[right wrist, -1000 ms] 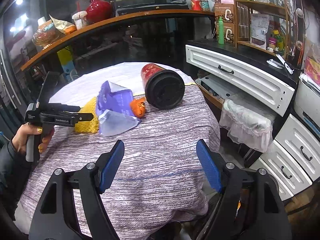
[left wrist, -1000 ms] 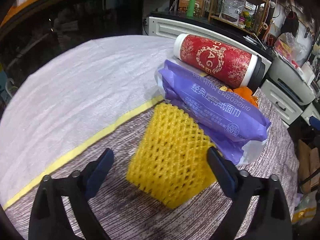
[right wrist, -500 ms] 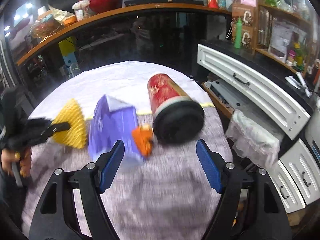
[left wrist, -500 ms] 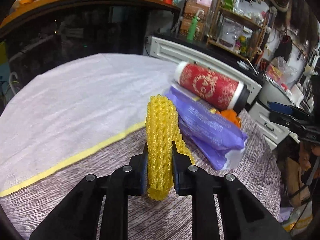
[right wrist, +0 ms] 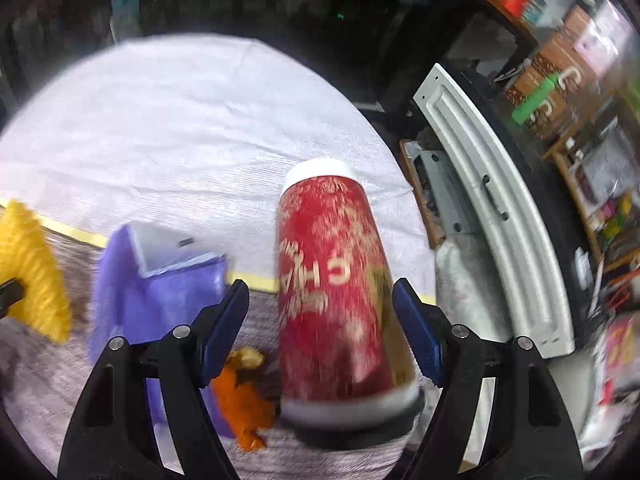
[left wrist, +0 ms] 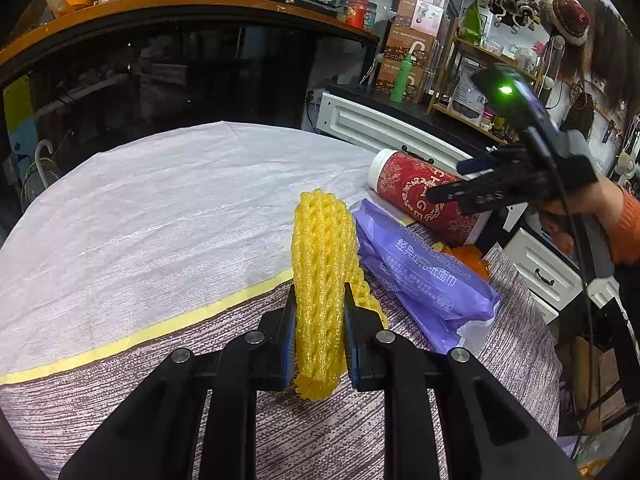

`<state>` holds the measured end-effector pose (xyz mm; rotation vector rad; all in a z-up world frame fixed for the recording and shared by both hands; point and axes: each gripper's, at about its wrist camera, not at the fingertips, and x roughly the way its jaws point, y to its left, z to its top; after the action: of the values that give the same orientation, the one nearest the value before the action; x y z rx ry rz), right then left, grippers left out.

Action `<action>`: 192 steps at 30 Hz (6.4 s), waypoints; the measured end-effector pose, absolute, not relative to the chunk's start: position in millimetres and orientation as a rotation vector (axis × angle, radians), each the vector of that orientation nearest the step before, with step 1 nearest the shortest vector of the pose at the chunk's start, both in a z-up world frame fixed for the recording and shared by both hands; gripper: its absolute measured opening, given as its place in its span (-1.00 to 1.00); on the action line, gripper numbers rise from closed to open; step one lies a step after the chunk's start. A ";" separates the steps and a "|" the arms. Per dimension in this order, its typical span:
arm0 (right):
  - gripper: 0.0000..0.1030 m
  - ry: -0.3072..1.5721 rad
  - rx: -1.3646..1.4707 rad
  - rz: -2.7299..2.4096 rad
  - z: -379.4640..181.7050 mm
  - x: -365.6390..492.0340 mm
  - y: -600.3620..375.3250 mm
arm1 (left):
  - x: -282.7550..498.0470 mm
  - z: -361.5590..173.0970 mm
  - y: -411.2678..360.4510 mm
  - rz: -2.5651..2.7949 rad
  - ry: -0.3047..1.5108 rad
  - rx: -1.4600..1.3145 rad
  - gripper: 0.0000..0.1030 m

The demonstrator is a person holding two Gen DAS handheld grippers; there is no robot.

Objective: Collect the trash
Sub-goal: 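Grasp the red-and-white cup with black lid with the right tool, then carry the yellow net and red cup over to the black bin, then open the right tool to drop the cup while the left tool releases the net into the bin, then move the left tool to the purple tissue packet and grasp it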

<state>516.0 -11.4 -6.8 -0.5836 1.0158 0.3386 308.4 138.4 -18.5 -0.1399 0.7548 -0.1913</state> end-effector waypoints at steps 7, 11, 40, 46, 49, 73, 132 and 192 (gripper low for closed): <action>0.44 1.163 -0.747 0.215 -39.6 554.6 14.9 | 309.9 -21.2 135.5 -0.203 0.764 -0.139 -0.62; 0.41 1.193 -0.830 0.150 -56.7 570.5 22.6 | 310.6 -25.0 127.5 -0.219 0.777 -0.118 -0.62; 0.37 0.664 -0.207 0.293 62.6 377.2 -164.8 | 283.7 -12.9 107.3 -0.198 0.730 -0.130 -0.62; 0.38 0.637 -0.141 0.325 54.9 306.4 -198.5 | 245.3 3.1 79.1 -0.237 0.702 -0.111 -0.62; 0.38 0.641 -0.115 0.317 47.2 277.5 -218.0 | 223.7 7.1 58.1 -0.274 0.688 -0.103 -0.62; 0.38 0.830 0.006 0.080 -84.2 199.0 -345.8 | 167.2 -1.4 -127.7 -0.644 0.718 0.002 -0.62; 0.48 0.898 0.190 -0.159 -150.0 143.5 -435.7 | 218.4 -118.5 -281.7 -0.692 1.013 0.226 -0.62; 0.61 0.722 0.056 0.228 -44.8 223.6 -257.6 | 233.3 -2.4 2.7 -0.191 0.821 -0.034 0.89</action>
<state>223.6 -257.6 -44.8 0.0562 0.7221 0.2280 233.3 2.7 -2.4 -0.0344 0.8212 -0.1911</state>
